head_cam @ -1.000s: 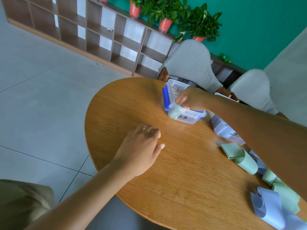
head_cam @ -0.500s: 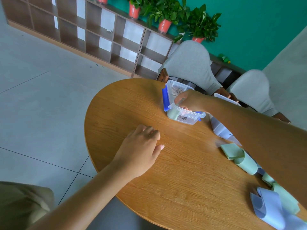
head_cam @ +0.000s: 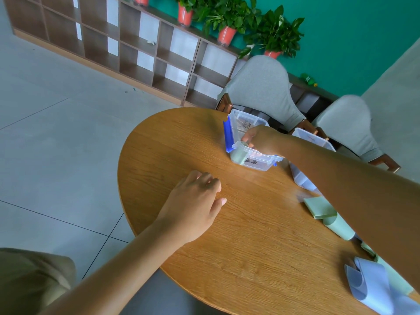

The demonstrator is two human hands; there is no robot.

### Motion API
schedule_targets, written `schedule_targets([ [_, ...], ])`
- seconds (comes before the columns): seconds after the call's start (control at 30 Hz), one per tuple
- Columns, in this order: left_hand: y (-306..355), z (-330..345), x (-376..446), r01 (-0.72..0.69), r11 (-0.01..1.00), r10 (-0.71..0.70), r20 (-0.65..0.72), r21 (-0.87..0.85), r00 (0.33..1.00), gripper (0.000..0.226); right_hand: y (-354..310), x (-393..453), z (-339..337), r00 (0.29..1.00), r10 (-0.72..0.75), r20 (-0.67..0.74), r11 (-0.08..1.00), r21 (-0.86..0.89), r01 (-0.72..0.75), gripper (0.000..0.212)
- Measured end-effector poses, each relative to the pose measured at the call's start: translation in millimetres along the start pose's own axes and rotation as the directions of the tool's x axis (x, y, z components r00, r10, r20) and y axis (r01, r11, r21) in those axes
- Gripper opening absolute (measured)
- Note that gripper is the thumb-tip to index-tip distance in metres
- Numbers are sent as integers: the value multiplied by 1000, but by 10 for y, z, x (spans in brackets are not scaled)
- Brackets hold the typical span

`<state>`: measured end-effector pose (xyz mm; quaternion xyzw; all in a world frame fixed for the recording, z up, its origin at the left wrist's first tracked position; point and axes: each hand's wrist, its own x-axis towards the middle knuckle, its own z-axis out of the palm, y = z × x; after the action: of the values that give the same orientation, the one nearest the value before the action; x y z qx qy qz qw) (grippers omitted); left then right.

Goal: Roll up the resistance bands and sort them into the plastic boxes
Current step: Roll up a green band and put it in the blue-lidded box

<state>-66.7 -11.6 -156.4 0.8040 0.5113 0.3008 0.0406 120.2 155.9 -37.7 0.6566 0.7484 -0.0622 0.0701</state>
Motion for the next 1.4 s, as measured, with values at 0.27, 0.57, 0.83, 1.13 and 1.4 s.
schedule_targets([
  [0.27,3,11,1,10,1000,-10,-12,-4,1000,27,8,-22,18,1000,1,-18,999,-49,-2,47],
  [0.57,-5,-6,1,-2,1000,2,-1,-25,1000,30,61,-46,41,997,46,-56,998,40,-44,34],
  [0.83,-34,-7,-15,12,999,-11,16,-47,1000,31,161,-376,149,947,56,-315,980,198,7,30],
  [1.13,-23,-17,-24,15,997,-13,22,-70,1000,29,692,-1182,635,794,61,-605,985,164,50,15],
  [1.4,-13,-1,-32,10,997,-9,15,-72,1000,29,1216,-1601,1002,828,259,-497,963,63,-263,35],
])
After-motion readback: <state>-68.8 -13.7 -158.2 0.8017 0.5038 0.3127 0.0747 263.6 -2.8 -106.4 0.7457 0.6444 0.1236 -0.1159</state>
